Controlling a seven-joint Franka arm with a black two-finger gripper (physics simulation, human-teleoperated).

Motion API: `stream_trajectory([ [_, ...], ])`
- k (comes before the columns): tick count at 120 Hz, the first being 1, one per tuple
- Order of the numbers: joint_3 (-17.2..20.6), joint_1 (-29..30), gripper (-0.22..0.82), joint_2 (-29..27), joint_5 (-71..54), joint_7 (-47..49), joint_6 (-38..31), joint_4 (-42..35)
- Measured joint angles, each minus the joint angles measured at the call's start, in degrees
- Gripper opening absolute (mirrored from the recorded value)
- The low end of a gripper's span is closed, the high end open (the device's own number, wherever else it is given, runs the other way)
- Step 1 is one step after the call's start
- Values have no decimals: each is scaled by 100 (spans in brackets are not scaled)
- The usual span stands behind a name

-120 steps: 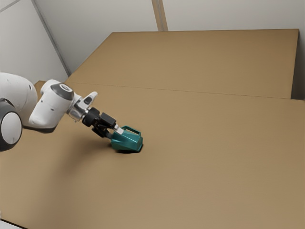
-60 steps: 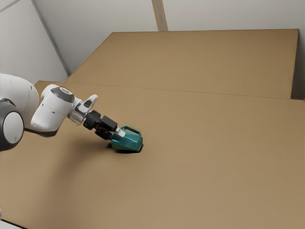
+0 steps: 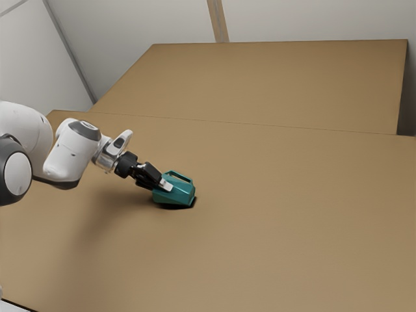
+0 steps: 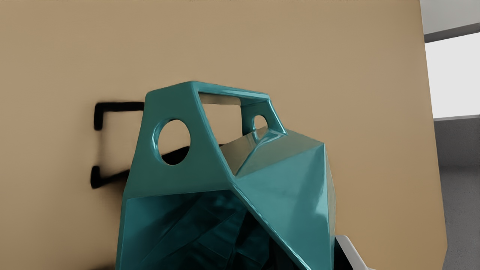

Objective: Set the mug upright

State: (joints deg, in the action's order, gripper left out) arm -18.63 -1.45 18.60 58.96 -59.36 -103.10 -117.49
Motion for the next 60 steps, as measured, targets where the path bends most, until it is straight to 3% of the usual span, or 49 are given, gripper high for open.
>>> stream_trajectory([
  [37,6,-25,-14,-80,130,-156,42,5],
  [60,9,-109,-16,-488,147,-181,79,51],
])
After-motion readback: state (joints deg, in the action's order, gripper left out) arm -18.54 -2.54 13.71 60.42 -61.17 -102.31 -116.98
